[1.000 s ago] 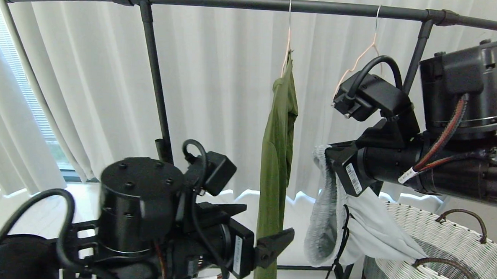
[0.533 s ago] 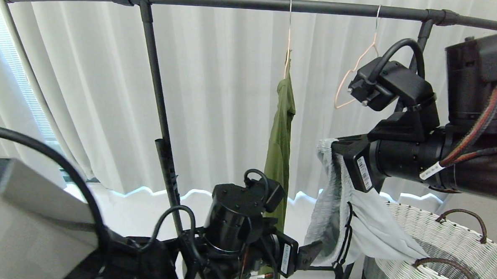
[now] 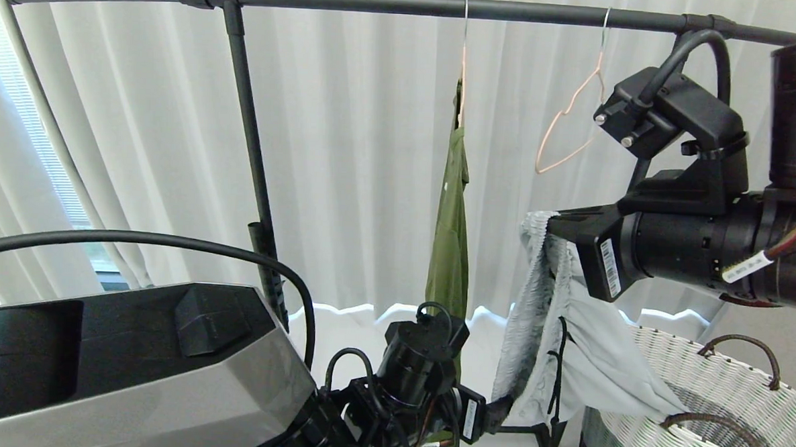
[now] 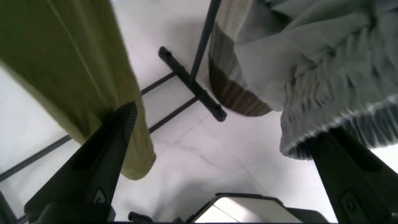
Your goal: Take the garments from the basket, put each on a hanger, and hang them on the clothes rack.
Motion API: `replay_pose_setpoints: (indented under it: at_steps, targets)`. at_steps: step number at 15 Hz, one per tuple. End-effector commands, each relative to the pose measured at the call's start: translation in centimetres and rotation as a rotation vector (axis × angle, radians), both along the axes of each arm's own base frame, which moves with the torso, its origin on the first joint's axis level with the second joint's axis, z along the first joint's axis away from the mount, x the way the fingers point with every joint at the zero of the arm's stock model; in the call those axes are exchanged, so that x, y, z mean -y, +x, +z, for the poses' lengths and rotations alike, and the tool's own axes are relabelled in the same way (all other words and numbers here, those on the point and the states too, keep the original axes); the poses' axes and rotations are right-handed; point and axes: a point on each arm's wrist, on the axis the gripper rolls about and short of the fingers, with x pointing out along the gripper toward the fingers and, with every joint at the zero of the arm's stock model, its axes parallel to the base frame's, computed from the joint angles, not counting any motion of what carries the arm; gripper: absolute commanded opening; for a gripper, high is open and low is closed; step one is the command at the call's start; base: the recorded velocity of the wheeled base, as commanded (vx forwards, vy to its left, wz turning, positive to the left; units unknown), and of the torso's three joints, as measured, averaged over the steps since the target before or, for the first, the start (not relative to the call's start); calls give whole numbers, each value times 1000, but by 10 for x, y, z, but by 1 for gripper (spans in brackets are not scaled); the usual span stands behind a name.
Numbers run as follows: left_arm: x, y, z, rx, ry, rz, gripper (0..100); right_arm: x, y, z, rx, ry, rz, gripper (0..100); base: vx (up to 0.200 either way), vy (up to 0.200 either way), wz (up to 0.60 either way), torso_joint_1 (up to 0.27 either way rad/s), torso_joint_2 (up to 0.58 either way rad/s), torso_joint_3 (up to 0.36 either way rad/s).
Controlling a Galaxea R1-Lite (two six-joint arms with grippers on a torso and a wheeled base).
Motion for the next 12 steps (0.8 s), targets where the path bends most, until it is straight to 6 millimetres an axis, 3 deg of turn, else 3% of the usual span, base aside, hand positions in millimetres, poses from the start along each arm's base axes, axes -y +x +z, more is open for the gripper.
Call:
replay_pose_setpoints:
  at_steps: [1,7,9,12]
  targets:
    - [2,3,-8,-14,10,3,0,3,-3,2,7,8,0,0,0,0,0,0,0,0]
    - [1,-14,-12,7,41,94,0,11,-3,8,21,25,-18,0,0,0,0,0,0,0]
    - [-18,-33,-4,40,79,154,0,7,1,2,6,12,-9,0,0,0,0,0,0,0]
    - [-60,-57,37,52,67,184,0,-1,6,-7,-20,-6,7,0,0,0,0,0,0,0]
